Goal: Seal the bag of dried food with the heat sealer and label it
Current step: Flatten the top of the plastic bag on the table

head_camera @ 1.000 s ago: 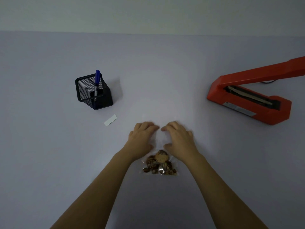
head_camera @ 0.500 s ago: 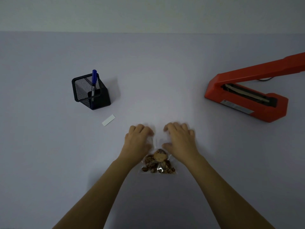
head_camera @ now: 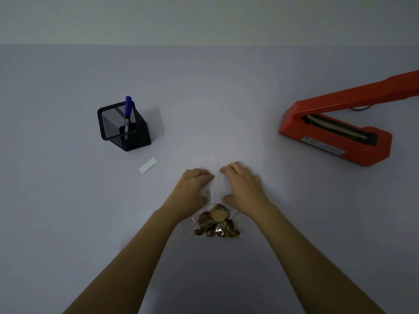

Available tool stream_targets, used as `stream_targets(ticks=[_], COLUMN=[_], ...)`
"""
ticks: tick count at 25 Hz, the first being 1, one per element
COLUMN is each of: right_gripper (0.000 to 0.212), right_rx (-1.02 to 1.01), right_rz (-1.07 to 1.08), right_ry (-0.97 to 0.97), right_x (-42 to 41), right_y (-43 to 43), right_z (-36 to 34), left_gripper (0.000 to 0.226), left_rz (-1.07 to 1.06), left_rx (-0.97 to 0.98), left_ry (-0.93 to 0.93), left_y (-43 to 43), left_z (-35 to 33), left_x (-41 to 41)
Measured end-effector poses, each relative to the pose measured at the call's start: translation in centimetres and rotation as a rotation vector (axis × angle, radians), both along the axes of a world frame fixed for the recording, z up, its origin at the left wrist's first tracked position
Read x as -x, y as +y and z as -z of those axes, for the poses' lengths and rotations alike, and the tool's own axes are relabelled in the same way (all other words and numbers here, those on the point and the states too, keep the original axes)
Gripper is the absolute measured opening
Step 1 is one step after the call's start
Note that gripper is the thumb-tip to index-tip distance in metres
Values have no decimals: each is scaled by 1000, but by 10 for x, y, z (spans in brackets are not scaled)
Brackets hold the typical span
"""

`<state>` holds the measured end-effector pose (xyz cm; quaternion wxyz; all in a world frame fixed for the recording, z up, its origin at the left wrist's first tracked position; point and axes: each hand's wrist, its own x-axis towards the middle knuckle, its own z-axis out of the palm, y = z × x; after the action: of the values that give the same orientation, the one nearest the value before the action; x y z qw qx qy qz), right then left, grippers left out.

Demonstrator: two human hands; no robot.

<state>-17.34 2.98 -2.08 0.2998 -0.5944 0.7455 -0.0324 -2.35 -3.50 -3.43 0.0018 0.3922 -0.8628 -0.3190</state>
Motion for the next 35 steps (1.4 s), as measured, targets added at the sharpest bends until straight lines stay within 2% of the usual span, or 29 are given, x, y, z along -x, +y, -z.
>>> stream_targets(ticks=[5,8,10,12,15,17,18,23,27,31,35], right_gripper=[97,101,102,96,64,47,46,76,88,89,85], right_rx=[-95,-109,-96,-32,113,133,121,-4,-80,-121,-97], right_rz=[-42,-65,-54,-15,5,21,31,51,116,320,502], right_ry=[66,92,108,118,129,104,93,102,67,-117,-252], right_x=[8,10,9,6,0,-2,-1,5,6,0,-7], right_y=[-17,-22,-20,-10,13,22,23,7,-2,2,4], right_z=[-4,-3,-3,-3,0,3,4,5,2,2,5], left_gripper=[84,93,89,74,44,36,37,64,82,88,84], left_rz=[83,111,81,12,-39,-14,10,70,87,-131,-265], left_rx=[-84,-102,-115,-96,-19,4,13,-47,-94,-119,-257], left_ry=[-106,-153,-104,-12,77,74,62,-49,-169,-311,-262], left_y=[-18,-23,-18,-6,16,19,17,-2,-13,-5,6], left_z=[-2,-4,-4,-1,6,11,11,0,-3,-6,-8], left_x=[7,11,11,4,-9,-12,-11,1,7,10,19])
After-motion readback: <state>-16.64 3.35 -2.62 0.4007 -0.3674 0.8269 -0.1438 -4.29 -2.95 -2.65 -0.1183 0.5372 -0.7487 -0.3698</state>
